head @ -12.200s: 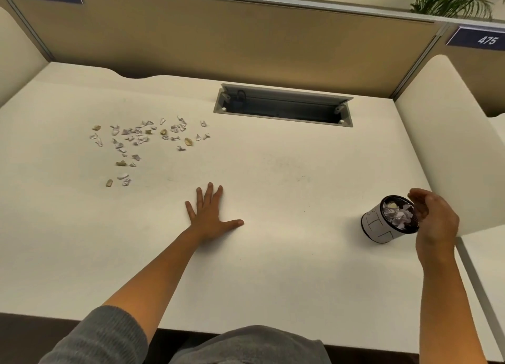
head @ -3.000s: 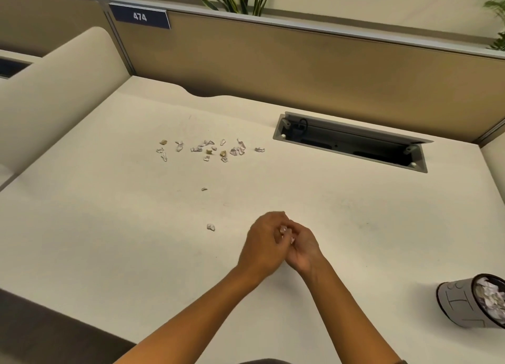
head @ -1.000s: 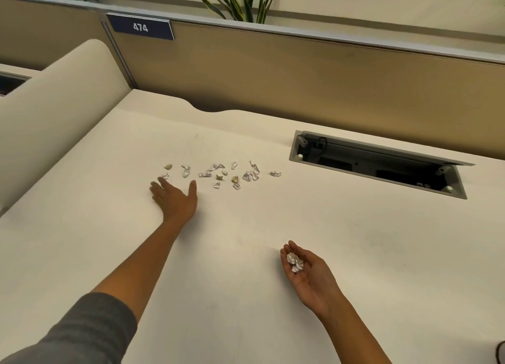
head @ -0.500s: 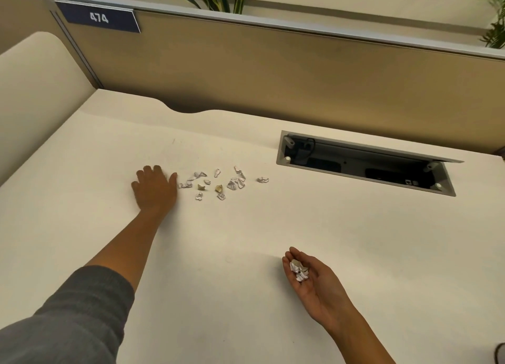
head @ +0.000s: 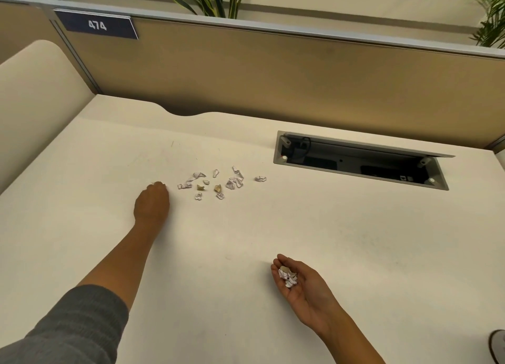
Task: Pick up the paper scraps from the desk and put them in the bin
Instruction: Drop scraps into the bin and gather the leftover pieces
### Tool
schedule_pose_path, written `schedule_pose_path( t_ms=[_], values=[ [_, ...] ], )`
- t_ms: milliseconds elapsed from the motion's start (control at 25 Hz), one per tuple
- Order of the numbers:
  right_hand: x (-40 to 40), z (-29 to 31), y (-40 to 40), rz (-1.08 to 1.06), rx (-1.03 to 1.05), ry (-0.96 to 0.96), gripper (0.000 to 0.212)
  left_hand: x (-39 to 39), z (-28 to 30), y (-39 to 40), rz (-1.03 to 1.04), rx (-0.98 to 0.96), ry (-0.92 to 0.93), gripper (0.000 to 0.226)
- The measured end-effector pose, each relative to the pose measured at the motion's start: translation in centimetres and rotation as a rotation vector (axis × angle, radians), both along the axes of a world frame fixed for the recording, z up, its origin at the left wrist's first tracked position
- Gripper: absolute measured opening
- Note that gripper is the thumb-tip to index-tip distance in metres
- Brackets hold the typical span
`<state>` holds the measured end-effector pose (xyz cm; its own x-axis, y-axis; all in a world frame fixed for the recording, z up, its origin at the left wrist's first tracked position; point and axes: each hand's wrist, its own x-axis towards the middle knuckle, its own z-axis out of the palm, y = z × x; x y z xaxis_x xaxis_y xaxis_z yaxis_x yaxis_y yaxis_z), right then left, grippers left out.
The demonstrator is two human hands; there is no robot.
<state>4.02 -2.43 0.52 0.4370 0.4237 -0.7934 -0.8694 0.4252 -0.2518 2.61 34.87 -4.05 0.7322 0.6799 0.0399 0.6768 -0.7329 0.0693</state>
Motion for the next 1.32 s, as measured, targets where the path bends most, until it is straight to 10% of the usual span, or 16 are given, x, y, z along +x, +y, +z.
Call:
schedule_pose_path(
  t_ms=[240,640,1160,1320],
  values=[
    [-1.0,0.1,0.3,0.010,0.040,0.042,0.018,-1.2,1.6,-4.9,0.199,-0.386,-0.329,0.035],
    [-2.3,1.7,1.9,-0.024,0.172,0.069,0.032,-3.7,5.4,-26.9,-0.178,-0.782,-0.723,0.036],
    [-3.7,3.0,0.5,-0.203,0.318,0.116,0.018,-6.3,6.0,-27.7,-0.231,-0.616,-0.836,0.010],
    [-3.4,3.0,-0.2,-0.331,0.346,0.168,0.022,-7.0,3.4,-19.2,0.072,-0.404,-0.476,0.048]
  ],
)
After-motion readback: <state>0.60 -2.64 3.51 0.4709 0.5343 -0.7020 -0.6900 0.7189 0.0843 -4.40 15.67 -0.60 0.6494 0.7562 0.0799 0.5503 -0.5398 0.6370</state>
